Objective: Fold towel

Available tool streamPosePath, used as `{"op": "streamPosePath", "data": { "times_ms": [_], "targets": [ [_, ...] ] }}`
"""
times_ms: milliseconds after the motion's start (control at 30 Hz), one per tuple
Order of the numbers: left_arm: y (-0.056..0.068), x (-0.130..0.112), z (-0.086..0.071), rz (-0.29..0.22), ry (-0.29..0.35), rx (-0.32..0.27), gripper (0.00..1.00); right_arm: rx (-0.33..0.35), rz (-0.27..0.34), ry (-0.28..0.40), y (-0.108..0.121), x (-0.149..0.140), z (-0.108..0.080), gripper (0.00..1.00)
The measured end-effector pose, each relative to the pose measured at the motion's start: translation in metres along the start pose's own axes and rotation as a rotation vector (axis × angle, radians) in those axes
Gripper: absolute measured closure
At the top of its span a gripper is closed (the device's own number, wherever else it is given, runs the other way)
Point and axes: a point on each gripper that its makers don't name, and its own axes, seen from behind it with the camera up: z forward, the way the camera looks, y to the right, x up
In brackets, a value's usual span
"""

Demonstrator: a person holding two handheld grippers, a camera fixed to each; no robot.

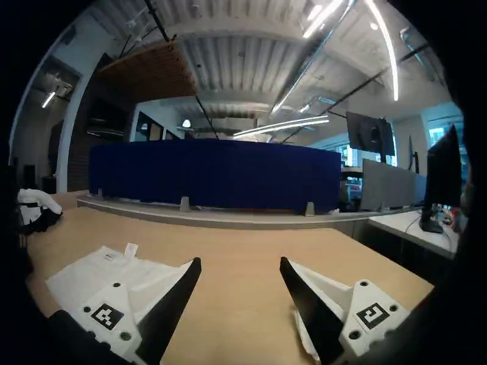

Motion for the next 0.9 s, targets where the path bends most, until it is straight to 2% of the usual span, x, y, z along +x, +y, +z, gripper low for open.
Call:
{"op": "streamPosePath", "data": {
  "times_ms": [100,200,500,700,900],
  "targets": [
    [-0.001,0.019,-0.005,0.008,0.001,-0.004,0.06,0.018,0.001,0.013,-0.005,0.025,-0.007,0.0],
    [0.002,0.039,-0.009,0.02,-0.02,-0.025,0.06,0.038,0.009,-0.005,-0.011,0.048,-0.013,0.0],
    [0.024,0.104,-0.018,0.065,-0.079,-0.13,0.06,0.099,-0.019,-0.048,-0.024,0.11,-0.026,0.0],
    [0.039,0.126,-0.023,0.113,-0.128,-0.207,0.06,0.175,-0.093,-0.121,-0.038,0.124,-0.035,0.0],
    [0.062,0.12,-0.033,0.143,-0.203,-0.302,0.06,0.308,-0.173,-0.247,-0.063,0.107,-0.048,0.0]
  ]
}}
